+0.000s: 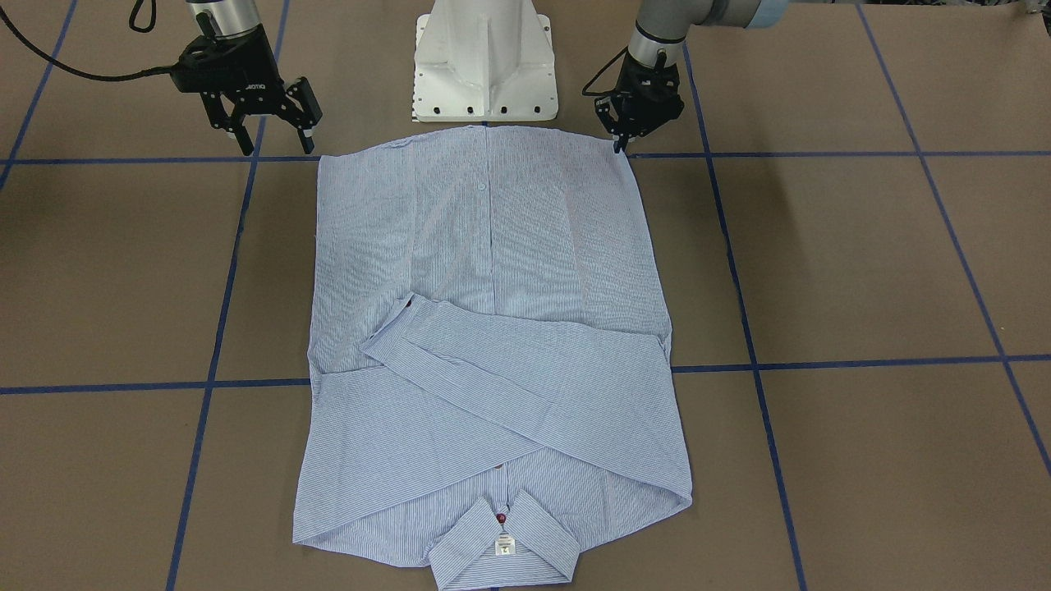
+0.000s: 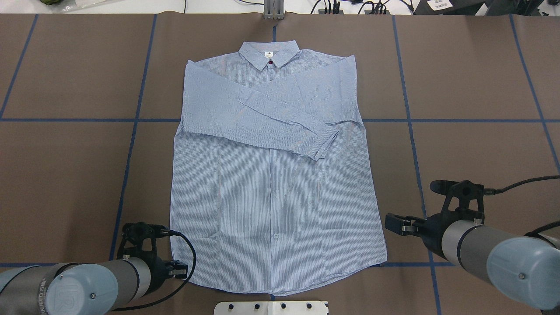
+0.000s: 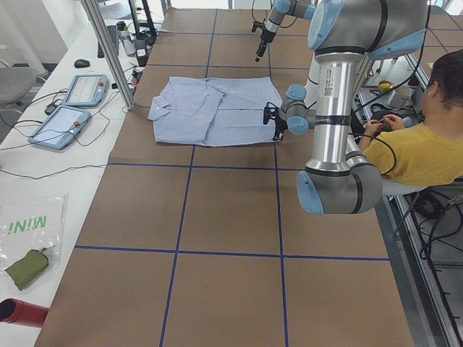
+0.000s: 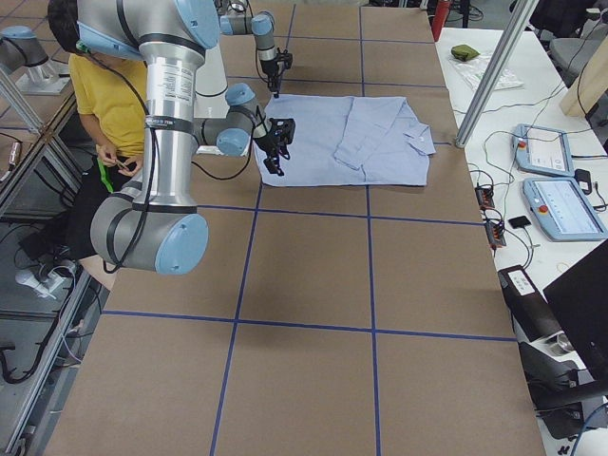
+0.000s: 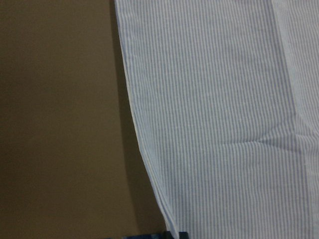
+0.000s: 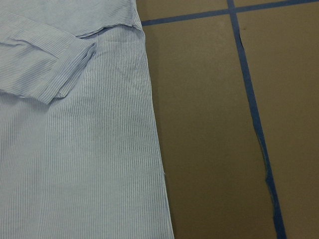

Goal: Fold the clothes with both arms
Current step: 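Grasp both bottom hem corners, one with each gripper, then lift the hem with both grippers and fold it up toward the collar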

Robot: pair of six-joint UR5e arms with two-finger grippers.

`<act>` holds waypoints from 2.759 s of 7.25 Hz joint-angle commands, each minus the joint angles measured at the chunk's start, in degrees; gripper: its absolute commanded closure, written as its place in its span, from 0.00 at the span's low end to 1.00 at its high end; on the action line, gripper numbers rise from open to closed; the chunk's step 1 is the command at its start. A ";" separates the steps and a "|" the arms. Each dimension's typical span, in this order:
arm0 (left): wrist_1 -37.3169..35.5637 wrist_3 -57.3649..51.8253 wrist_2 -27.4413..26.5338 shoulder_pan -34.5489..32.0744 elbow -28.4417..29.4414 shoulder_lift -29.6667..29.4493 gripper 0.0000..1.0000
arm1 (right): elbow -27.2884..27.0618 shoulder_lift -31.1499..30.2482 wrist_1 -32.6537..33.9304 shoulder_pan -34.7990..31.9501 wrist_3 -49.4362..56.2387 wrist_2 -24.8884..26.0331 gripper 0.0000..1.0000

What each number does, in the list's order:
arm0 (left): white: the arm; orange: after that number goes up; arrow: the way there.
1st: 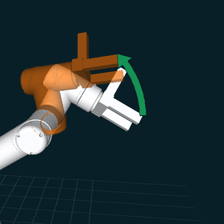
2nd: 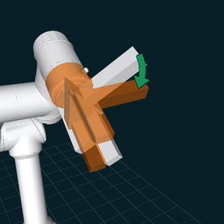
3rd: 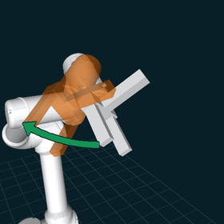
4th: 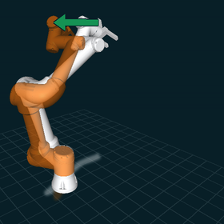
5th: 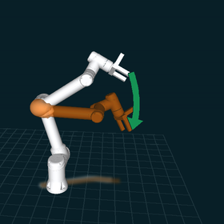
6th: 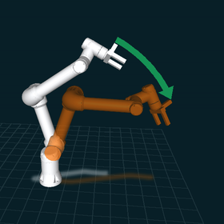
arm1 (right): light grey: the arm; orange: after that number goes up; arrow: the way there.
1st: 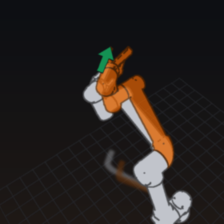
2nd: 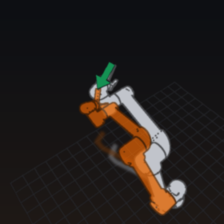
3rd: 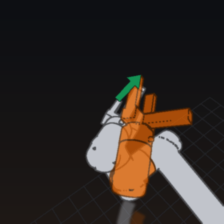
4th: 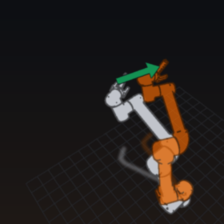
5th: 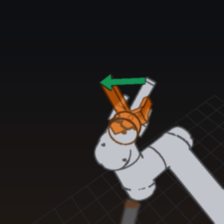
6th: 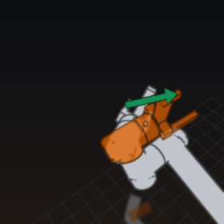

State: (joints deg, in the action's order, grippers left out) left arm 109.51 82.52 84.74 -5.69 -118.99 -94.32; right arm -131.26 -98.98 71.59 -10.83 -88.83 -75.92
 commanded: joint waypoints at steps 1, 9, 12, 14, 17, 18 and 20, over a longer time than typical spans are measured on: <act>0.27 0.10 -0.19 0.15 -0.02 -0.25 1.00 | 1.71 -0.86 -1.19 6.32 -6.25 7.33 0.31; 0.36 0.10 -4.24 0.85 -0.19 -0.07 1.00 | 11.72 5.63 -0.04 14.26 -13.04 15.88 0.49; 0.36 0.10 -4.24 0.85 -0.11 -0.07 1.00 | 11.74 5.73 2.42 14.87 -12.95 15.98 0.67; 0.36 0.10 -4.15 0.77 -0.11 -0.16 1.00 | 11.73 5.64 2.51 15.31 -12.95 16.06 1.00; 0.36 -0.16 -3.89 0.77 -0.19 -0.34 1.00 | 6.76 5.56 7.38 15.40 -12.86 15.54 1.00; 0.36 -0.43 -3.54 0.77 -1.32 -0.42 1.00 | 4.20 5.64 10.65 15.40 -12.95 15.45 1.00; -0.25 -1.13 -1.97 0.24 -9.03 0.10 1.00 | -1.66 4.34 11.90 15.05 -12.86 13.45 1.00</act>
State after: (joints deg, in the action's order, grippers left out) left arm 109.60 81.88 81.62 -5.09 -123.46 -94.53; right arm -128.32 -93.70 81.94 4.41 -101.71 -60.95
